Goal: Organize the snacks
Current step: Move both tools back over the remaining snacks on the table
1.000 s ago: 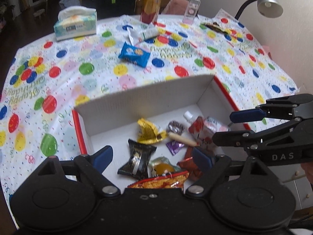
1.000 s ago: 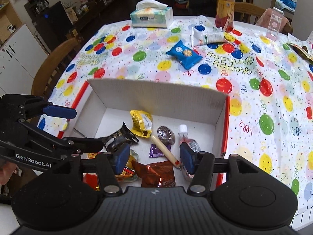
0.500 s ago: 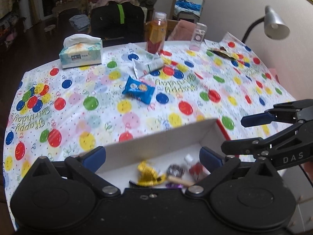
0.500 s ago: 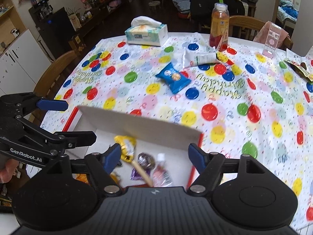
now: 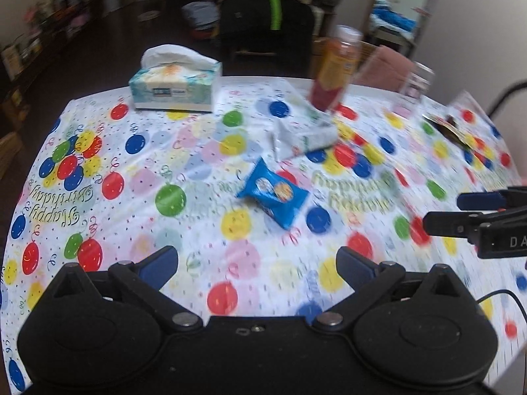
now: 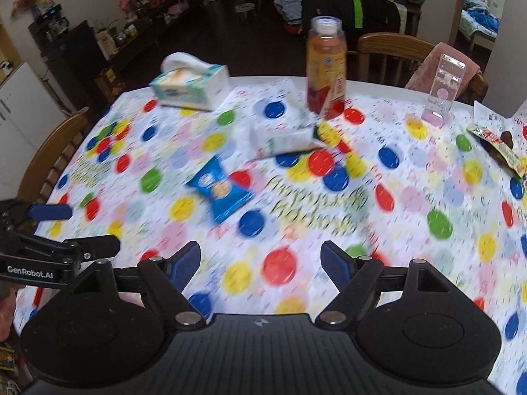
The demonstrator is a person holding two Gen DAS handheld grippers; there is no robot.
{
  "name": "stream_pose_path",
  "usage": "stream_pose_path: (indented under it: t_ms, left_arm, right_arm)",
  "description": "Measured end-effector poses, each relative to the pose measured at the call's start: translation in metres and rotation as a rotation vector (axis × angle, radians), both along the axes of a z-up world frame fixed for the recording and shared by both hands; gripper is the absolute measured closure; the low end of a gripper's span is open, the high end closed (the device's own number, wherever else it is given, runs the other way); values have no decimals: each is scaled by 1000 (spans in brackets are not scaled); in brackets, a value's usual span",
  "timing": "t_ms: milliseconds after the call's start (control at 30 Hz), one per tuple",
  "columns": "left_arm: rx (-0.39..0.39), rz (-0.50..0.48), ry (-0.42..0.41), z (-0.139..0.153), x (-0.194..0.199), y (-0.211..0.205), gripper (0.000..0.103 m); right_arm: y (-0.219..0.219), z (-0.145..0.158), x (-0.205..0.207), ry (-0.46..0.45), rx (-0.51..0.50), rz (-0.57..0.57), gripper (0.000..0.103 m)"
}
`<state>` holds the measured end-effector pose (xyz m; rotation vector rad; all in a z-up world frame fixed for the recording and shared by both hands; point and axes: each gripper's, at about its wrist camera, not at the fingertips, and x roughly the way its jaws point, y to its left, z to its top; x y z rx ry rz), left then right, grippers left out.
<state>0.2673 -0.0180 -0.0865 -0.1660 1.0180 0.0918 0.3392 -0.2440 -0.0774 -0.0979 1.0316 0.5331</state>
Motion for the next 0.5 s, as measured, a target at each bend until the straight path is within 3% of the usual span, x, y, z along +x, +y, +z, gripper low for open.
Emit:
stream_pose_path:
  t_ms: [500]
  left_arm:
    - [27, 184, 102, -52, 111, -4, 2]
  right_arm:
    - [13, -60, 137, 93, -5, -78, 23]
